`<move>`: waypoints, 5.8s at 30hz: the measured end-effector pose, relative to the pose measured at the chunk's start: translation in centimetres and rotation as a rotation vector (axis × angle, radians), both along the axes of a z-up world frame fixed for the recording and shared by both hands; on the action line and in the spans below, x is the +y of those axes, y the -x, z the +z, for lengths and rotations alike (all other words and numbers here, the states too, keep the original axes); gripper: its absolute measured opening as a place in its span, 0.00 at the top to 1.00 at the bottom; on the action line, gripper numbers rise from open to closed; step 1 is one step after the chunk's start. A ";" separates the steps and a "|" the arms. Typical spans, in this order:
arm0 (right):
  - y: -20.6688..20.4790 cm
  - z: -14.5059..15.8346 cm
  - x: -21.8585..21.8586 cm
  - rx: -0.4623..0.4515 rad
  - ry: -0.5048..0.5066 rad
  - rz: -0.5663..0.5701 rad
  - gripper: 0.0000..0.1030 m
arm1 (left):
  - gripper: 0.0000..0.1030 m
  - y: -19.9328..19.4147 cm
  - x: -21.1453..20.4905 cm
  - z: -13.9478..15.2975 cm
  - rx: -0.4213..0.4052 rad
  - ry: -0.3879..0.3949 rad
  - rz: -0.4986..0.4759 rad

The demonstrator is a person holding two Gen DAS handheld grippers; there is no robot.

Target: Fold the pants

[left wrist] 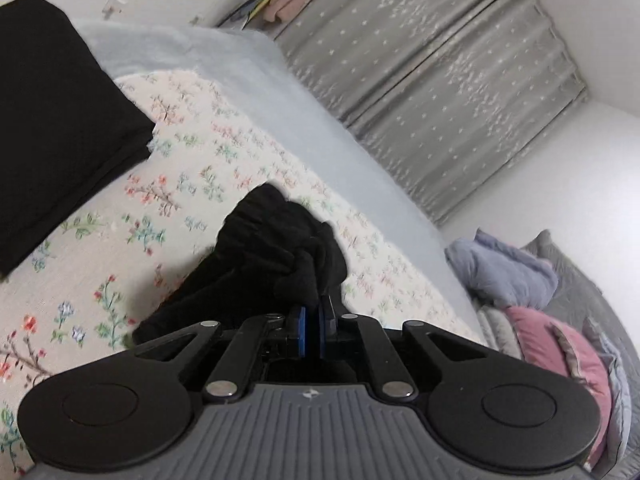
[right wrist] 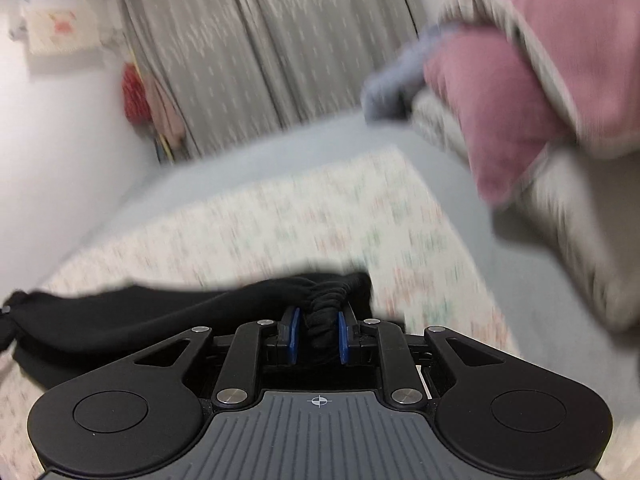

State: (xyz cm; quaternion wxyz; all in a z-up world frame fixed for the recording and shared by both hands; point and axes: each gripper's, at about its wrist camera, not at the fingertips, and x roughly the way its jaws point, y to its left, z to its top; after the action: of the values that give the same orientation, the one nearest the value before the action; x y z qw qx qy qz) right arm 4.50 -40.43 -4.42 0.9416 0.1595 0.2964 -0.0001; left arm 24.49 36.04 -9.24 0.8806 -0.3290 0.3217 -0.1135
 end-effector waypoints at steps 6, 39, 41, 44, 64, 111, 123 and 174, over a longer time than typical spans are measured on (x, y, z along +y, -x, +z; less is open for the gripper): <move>2.2 -5.2 -0.3 0.227 0.052 0.069 0.83 | 0.78 -1.1 -0.3 -4.3 0.225 -0.090 -0.023; -1.5 -1.6 2.6 0.293 0.091 -0.202 0.77 | 0.64 -1.9 -3.4 -1.2 0.183 -0.221 0.143; -1.4 0.0 2.5 0.249 0.085 -0.193 0.77 | 0.64 -1.0 -2.9 0.2 0.151 -0.172 0.138; -0.9 0.6 1.9 0.250 0.086 -0.189 0.77 | 0.64 -0.2 -2.6 0.5 0.166 -0.174 0.125; 0.1 -5.0 2.1 0.389 0.184 -0.080 0.69 | 0.11 -0.5 -2.5 -1.5 0.275 -0.342 0.074; -5.6 -2.2 29.9 0.133 0.642 0.439 0.70 | 0.10 -0.8 -10.9 -2.2 0.132 -0.413 -0.035; -5.7 -5.0 41.8 0.069 0.762 0.667 0.70 | 0.10 -1.5 -9.6 -2.1 0.144 -0.340 -0.031; -6.6 -6.5 26.7 0.342 0.238 0.363 0.77 | 0.13 1.4 -18.1 -4.4 0.187 -0.642 -0.259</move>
State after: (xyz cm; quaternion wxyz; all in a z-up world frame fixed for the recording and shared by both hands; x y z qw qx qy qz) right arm 11.13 -13.72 -10.90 0.8747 -0.0103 0.4726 0.1070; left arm 23.09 17.91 -13.64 0.8841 -0.0011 0.4592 -0.0869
